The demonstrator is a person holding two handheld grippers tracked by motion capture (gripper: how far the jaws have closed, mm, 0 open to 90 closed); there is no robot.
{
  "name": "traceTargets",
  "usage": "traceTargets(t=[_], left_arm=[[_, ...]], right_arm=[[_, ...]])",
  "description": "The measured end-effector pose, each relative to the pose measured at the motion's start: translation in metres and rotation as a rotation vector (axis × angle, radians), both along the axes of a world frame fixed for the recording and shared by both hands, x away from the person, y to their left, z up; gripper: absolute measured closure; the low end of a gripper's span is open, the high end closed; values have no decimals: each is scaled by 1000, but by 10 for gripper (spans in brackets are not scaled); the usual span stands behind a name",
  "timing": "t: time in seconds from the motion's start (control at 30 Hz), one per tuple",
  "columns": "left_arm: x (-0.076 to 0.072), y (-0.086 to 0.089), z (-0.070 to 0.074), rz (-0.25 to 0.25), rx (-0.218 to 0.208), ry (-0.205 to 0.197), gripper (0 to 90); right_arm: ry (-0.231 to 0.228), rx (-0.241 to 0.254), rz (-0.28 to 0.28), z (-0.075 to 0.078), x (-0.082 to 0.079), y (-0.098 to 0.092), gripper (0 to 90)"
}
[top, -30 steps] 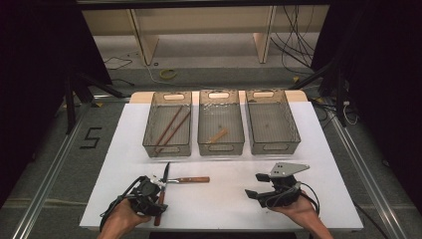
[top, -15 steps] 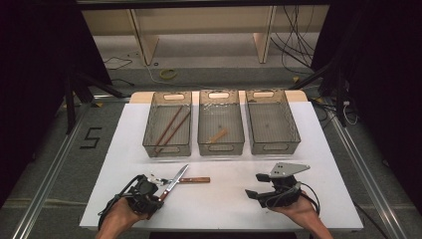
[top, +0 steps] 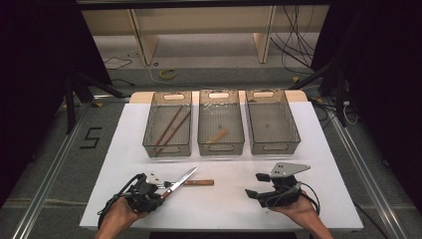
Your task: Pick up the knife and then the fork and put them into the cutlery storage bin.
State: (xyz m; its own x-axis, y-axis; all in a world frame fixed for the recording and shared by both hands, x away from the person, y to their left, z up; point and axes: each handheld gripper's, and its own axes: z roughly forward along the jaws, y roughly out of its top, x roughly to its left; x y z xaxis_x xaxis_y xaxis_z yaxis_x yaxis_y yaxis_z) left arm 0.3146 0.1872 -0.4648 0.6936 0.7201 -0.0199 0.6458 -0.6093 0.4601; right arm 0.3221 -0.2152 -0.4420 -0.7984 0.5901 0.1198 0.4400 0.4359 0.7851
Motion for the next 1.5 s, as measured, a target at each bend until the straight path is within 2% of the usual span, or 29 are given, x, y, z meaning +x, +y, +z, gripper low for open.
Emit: traceTargets(t=[0.1, 0.27, 0.33, 0.5, 0.7, 0.87, 1.1, 1.4, 1.5], left_arm=[[0, -5, 5, -30, -24, -11, 756], [1, -24, 11, -114, -50, -29, 757], [3, -32, 13, -143, -47, -30, 757], [9, -56, 20, -233, -52, -34, 757], [9, -80, 24, -320, -41, -43, 757], [10, -93, 25, -369, -32, -41, 756], [7, -105, 26, -411, -37, -43, 756], [5, -117, 30, -473, -33, -53, 756], [5, -120, 30, -491, -19, -54, 756]], right_arm=[[-7, 7, 6, 2, -1, 1, 328], [-66, 6, 47, 15, -5, 9, 327], [-85, 5, 75, 20, -7, 15, 327], [-139, -28, 153, 26, -10, 30, 328], [-179, -78, 230, 24, -13, 47, 336], [-172, -111, 284, 22, -11, 61, 343], [-170, -158, 339, 17, -5, 78, 347], [-181, -239, 382, 12, -6, 87, 391], [-191, -269, 404, 10, -7, 90, 417]])
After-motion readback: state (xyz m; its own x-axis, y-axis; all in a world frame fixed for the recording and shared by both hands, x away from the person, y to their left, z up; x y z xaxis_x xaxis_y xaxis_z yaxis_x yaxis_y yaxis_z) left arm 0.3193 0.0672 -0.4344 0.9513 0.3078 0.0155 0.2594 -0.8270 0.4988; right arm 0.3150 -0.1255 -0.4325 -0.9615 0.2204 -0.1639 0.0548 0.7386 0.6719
